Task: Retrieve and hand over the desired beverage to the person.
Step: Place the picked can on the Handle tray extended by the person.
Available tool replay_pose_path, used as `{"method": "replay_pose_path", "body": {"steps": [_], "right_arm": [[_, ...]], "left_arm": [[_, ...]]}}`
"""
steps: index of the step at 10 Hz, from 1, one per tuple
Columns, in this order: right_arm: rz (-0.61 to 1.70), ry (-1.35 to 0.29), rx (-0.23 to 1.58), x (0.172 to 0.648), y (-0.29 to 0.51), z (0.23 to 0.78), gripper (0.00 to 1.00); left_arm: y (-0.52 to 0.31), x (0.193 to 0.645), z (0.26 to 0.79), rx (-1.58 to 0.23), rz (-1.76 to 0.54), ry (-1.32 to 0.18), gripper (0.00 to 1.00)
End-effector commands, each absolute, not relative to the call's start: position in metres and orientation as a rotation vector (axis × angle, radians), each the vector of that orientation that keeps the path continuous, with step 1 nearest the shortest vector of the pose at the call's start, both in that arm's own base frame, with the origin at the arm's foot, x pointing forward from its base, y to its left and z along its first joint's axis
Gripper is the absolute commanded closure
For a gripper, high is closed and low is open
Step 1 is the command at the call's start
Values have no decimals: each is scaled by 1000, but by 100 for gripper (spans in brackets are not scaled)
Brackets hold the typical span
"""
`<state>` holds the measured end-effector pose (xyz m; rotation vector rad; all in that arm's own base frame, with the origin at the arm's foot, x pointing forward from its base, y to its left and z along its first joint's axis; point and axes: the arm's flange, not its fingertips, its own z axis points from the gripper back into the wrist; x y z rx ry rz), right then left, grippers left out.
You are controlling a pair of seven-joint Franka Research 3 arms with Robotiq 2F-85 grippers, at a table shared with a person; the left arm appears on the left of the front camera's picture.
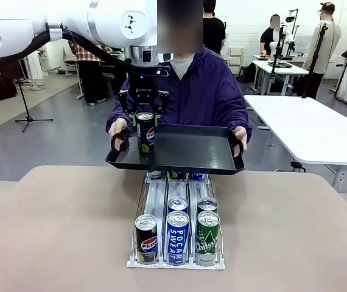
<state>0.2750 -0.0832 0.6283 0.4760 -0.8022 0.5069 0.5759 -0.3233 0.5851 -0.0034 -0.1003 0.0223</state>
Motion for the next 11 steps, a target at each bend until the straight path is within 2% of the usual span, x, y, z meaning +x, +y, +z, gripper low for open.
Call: {"method": "replay_pose_path", "body": {"steps": [1,8,11], "right_arm": [[522,-810,504,277,-82,625,0],[522,-810,504,277,-82,625,0],[522,-810,504,277,-82,625,0]], "left_arm": [[-324,580,596,-25,-5,-107,0],[-321,566,606,-31,-31,-131,0],[-295,479,628,-25,-218,-260,0]]}}
